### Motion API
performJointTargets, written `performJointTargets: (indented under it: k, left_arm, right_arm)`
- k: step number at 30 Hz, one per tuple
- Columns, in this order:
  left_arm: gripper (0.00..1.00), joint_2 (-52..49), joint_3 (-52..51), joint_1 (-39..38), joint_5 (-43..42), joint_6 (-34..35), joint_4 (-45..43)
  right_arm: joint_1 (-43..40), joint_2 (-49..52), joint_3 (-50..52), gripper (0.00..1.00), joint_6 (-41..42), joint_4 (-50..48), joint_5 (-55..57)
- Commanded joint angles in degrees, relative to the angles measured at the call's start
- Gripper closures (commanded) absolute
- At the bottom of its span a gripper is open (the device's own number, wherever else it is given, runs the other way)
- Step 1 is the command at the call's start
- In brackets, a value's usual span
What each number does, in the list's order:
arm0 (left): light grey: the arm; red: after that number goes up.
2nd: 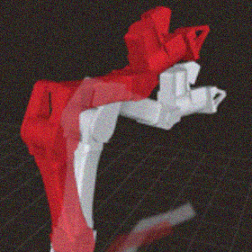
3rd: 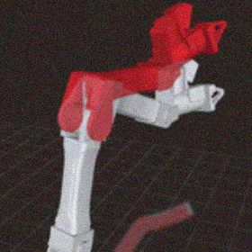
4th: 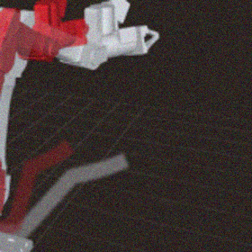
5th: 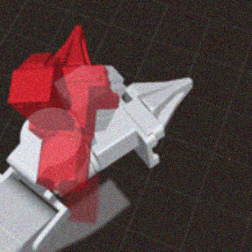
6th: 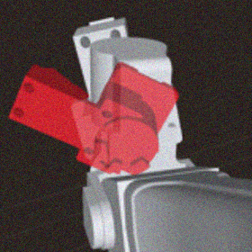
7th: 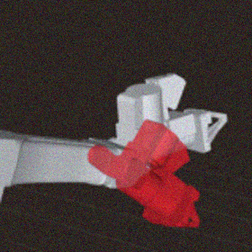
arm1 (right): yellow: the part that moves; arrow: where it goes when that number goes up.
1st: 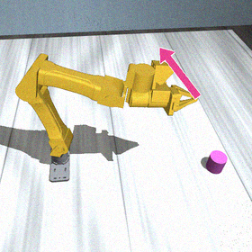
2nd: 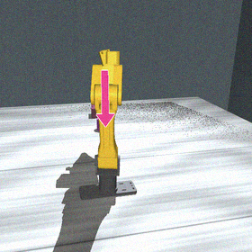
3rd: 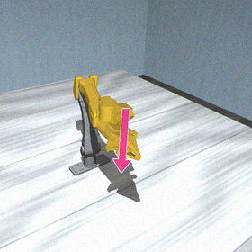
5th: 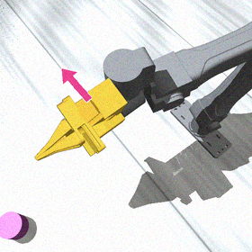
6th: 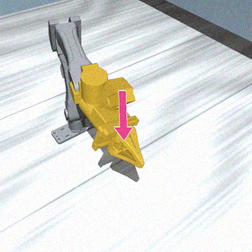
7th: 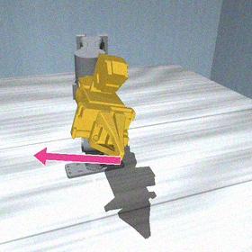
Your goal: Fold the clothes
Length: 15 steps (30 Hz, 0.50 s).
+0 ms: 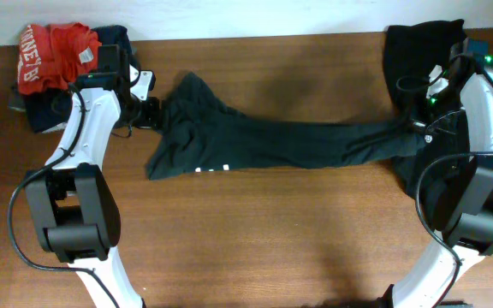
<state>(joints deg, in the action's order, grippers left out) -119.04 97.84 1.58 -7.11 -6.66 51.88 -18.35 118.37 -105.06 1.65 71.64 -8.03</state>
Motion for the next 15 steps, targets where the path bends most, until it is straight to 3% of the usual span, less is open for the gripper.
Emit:
performJointTargets:
  k: [1, 15]
  left_arm:
    - [0.01, 0.4, 0.7, 0.1, -0.4, -1.2, 0.1]
    - [0.01, 0.4, 0.7, 0.1, -0.4, -1.2, 0.1]
  right_arm:
    - [0.3, 0.0, -1.0, 0.96, 0.3, 0.3, -0.8]
    - [14.3, -0.2, -1.0, 0.96, 0.9, 0.1, -0.8]
